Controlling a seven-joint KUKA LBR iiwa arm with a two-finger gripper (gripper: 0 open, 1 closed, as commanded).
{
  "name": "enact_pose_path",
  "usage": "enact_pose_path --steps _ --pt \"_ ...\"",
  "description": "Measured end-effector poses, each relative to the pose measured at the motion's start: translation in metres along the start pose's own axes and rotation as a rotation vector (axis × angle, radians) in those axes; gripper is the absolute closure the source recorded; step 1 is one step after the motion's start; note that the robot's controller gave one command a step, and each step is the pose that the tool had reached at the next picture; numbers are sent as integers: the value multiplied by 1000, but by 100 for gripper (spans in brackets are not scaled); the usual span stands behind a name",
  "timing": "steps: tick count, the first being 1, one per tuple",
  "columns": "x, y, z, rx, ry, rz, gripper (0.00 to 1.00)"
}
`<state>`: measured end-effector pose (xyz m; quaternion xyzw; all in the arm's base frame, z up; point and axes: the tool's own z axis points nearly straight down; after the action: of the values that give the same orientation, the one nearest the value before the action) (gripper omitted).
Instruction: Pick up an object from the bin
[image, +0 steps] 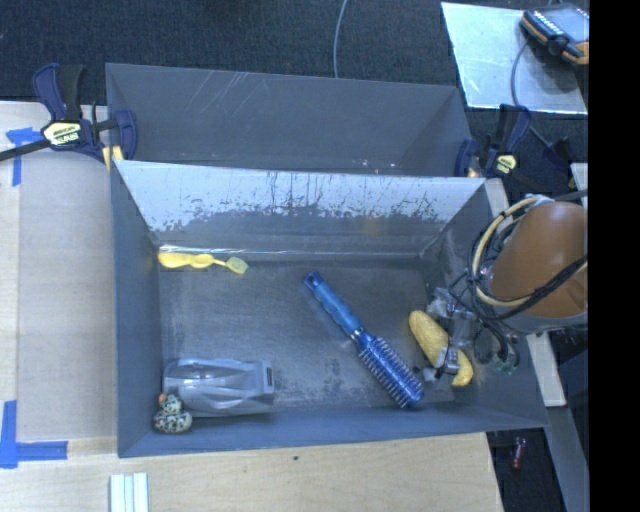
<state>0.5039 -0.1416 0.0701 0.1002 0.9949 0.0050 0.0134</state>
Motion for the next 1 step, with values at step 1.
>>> enact_pose_path --steps 1 --pt "-2 26 0 1 1 -297 0"
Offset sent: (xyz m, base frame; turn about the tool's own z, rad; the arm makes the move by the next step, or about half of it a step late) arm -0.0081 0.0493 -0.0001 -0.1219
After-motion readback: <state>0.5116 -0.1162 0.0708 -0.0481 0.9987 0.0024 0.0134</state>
